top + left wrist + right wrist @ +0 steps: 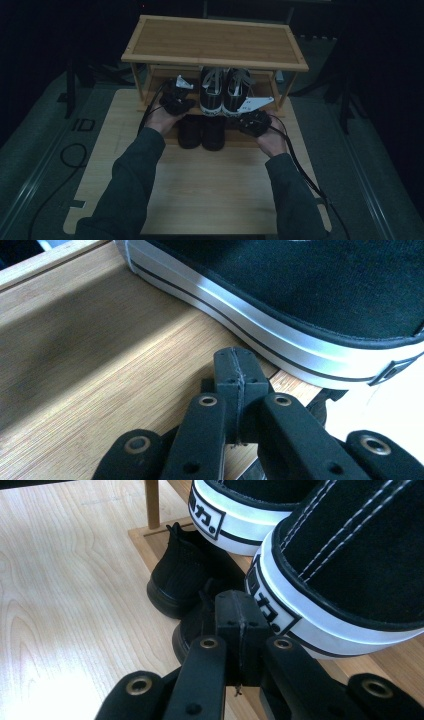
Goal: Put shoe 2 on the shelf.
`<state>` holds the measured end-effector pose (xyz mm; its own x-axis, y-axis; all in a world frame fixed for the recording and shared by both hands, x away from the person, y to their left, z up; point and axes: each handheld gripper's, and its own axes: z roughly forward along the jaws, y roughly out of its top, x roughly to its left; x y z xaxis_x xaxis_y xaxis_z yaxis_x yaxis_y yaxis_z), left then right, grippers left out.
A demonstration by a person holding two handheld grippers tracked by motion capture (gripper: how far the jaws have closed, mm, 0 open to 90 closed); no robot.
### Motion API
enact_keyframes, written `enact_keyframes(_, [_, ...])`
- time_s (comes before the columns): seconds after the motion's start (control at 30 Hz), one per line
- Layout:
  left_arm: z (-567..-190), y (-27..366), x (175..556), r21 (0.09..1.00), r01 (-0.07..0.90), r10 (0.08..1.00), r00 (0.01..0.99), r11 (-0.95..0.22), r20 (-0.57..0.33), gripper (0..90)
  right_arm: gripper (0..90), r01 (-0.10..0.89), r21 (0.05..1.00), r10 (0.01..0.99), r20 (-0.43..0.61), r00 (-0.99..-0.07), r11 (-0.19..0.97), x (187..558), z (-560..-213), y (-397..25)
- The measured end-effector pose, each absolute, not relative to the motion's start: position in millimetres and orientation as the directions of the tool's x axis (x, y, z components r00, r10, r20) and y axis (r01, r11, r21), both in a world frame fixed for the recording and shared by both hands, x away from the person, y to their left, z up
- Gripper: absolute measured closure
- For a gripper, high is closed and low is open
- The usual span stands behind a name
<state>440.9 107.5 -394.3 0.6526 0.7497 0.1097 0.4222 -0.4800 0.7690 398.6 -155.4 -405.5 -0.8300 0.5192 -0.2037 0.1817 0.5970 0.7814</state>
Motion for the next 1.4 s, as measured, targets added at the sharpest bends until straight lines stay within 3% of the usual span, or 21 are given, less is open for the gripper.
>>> enact_keyframes(1.4, [-393.5,103.0,436.9,0.762,0.427,0.767,0.627,-0.486,0.138,90.0,87.3,0.205,0.751,0.507,-0.194,-0.840,0.628,394.7,-417.6,-161.2])
